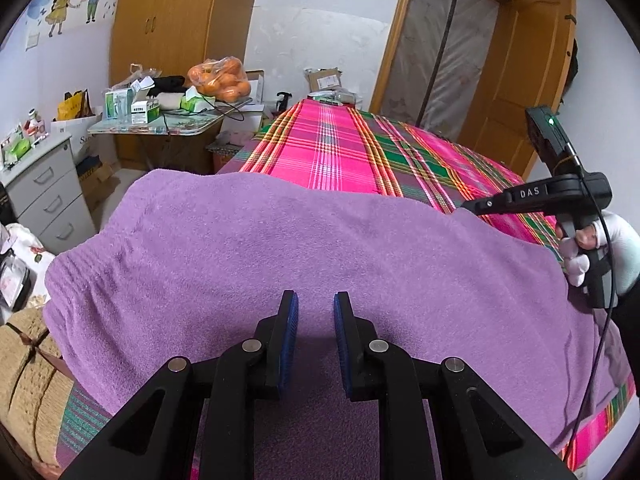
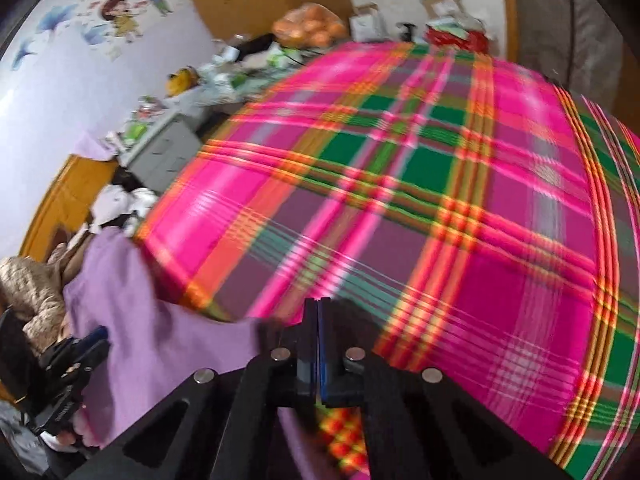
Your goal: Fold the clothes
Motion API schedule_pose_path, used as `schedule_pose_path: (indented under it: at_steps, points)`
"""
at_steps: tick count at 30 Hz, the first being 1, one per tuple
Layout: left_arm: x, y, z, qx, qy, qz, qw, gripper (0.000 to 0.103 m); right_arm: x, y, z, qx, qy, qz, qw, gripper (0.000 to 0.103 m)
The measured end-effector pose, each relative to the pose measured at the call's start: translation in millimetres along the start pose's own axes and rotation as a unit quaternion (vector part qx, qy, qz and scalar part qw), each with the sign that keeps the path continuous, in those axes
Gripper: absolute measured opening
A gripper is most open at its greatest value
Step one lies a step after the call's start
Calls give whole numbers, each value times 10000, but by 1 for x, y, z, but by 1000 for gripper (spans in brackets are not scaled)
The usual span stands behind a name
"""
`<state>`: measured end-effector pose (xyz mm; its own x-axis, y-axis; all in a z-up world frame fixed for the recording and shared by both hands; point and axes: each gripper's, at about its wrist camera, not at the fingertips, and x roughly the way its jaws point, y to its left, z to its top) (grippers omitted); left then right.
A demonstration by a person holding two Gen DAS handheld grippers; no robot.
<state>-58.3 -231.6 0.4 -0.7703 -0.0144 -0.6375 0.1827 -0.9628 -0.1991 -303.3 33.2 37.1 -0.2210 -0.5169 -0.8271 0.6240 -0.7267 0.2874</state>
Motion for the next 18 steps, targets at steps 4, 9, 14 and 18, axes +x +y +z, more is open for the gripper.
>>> schedule_pose_path:
  at_steps: [4,9,14,18]
  points:
    - [-1,0,-1,-23,-6,-23,10000,19,-23,9,-11,-128,-230,440,9987,11]
    - [-1,1,-2,-47,-16,-45,10000,19,-16,23,-28,-488,141,491,9975,29]
    - [-1,1,-1,-53,-17,-49,10000,19,-23,18,-32,-427,-57,76,9990,4]
    - [-4,7,-1,-206,-41,-194,9996,19,-31,14,-33,-348,-270,-237,9987,0]
